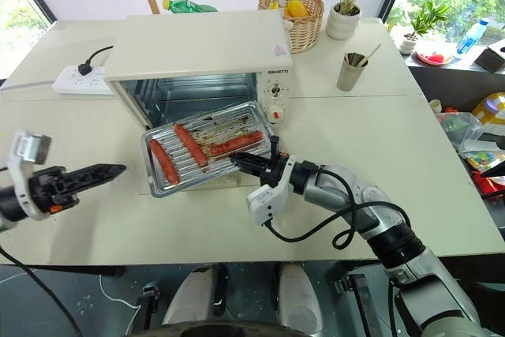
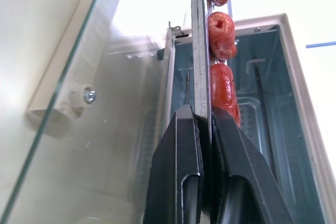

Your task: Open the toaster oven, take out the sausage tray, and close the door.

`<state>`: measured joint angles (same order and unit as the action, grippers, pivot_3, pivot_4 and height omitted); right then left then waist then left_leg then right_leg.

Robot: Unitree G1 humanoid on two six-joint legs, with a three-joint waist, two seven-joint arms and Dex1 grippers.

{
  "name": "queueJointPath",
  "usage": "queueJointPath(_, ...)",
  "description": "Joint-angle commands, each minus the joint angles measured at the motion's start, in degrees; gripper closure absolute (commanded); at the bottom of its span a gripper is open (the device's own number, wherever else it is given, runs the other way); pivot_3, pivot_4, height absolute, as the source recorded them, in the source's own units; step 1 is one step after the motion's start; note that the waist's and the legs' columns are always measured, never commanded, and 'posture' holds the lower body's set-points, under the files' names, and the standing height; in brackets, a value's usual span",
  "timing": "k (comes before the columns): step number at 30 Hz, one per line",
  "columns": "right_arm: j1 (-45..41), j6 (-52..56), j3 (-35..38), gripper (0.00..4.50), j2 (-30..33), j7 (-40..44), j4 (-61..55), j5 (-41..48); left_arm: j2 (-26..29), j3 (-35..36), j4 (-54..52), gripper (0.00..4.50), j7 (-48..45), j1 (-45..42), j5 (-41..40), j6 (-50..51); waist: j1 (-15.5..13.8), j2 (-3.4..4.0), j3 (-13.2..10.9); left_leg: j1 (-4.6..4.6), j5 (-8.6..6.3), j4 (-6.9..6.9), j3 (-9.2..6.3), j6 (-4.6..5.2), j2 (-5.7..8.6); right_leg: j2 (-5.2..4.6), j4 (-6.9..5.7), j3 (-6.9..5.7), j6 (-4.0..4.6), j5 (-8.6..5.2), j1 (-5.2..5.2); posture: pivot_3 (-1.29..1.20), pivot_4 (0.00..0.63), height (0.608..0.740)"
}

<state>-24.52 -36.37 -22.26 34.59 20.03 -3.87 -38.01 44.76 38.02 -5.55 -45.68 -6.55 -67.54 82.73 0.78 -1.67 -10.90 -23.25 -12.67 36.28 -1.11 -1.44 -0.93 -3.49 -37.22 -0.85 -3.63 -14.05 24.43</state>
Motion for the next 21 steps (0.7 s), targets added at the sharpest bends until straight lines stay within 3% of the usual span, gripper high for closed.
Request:
queueJointPath(1,-1.43,-0.48,1.56,4.50,-0.85,-0.40,-1.83,1.53,-2.25,1.49,1.07,0.06,5.92,-2.45,-4.32,2.45,0.01,-0.03,0.02,0.00,0.00,0.00,-0.02,0.00,0.02,0.01,0.01,0.00,0.00,0.00,0.00,0.00,0.150,0.740)
queueJointPath(14,-1.77,0.57,1.86,4.50,-1.75,1.57,-3.37,2.49,-9.16,-2.17,5.64,0.06,17.04,-8.38,-8.38,2.85,0.02,-0.04,0.02,0.03,0.01,-0.01,-0.03,-0.02,0.06,-0.01,0.00,0.01,0.00,0.01,-0.01,0.00,0.150,0.740)
queueJointPath(17,-1.91,0.74,1.90,4.50,-2.00,1.72,-3.61,2.43,-9.78,-3.29,5.81,0.88,18.21,-9.15,-7.95,2.19,-0.01,-0.04,0.03,0.03,0.02,-0.01,-0.02,-0.03,0.08,-0.02,0.00,0.02,0.00,0.01,-0.02,0.00,0.150,0.740)
queueJointPath(21,-1.98,0.88,2.24,4.50,-2.09,1.94,-3.48,2.16,-9.26,-3.65,6.56,2.81,18.89,-10.25,-8.68,2.15,-0.01,-0.04,0.03,0.03,0.02,-0.01,-0.02,-0.04,0.09,-0.02,0.00,0.02,0.00,0.01,-0.02,0.00,0.150,0.740)
